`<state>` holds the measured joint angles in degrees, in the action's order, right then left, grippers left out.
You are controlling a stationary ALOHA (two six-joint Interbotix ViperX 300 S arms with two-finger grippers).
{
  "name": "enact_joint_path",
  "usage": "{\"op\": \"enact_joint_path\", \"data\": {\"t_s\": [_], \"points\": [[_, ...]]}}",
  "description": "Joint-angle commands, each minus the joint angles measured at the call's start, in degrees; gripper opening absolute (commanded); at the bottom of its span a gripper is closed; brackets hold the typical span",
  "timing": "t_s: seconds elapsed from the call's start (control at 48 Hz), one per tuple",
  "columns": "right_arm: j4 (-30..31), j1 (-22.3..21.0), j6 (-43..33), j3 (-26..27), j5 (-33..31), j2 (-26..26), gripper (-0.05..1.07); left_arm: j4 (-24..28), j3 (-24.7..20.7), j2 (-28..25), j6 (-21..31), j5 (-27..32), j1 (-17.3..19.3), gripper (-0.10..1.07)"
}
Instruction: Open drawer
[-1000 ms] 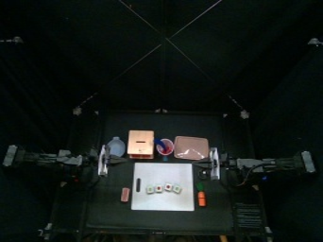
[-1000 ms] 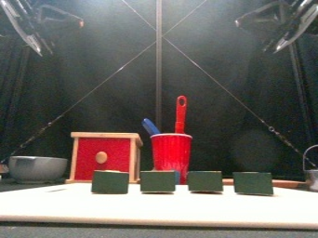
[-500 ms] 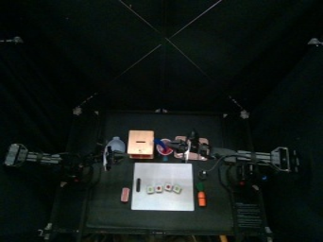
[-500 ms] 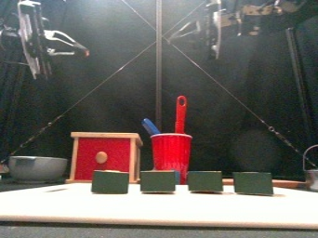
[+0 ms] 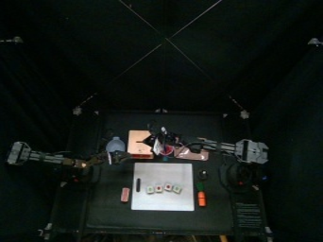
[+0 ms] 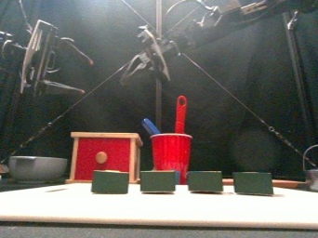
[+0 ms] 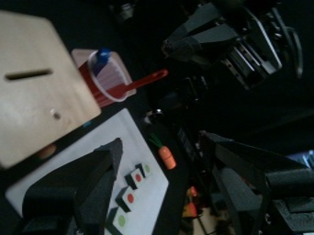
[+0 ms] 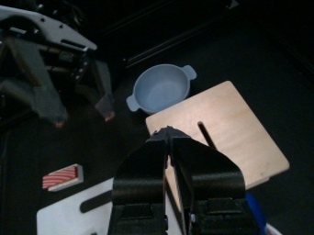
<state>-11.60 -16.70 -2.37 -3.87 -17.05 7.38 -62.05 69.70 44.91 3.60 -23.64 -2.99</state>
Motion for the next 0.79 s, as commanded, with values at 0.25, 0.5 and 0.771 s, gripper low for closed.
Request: {"op": "enact_joint_path", "data": {"t_s": [0.25, 0.5, 0.771], "points": [[2.02, -4.39, -0.18, 16.17, -14.06, 11.07, 0.05, -8.17, -3.78, -11.78, 0.18, 2.11, -0.62, 0.98], [3.25, -6.5, -0.18, 20.92, -19.34, 16.87, 0.05, -15.47, -4.13, -16.96, 0.09, 1.32, -0.26, 0.98], [4.75, -7.29, -0.18, 21.88, -21.8, 18.63, 0.05, -17.67, -5.54, -23.12, 0.09, 1.67, 1.58, 0.98]]}}
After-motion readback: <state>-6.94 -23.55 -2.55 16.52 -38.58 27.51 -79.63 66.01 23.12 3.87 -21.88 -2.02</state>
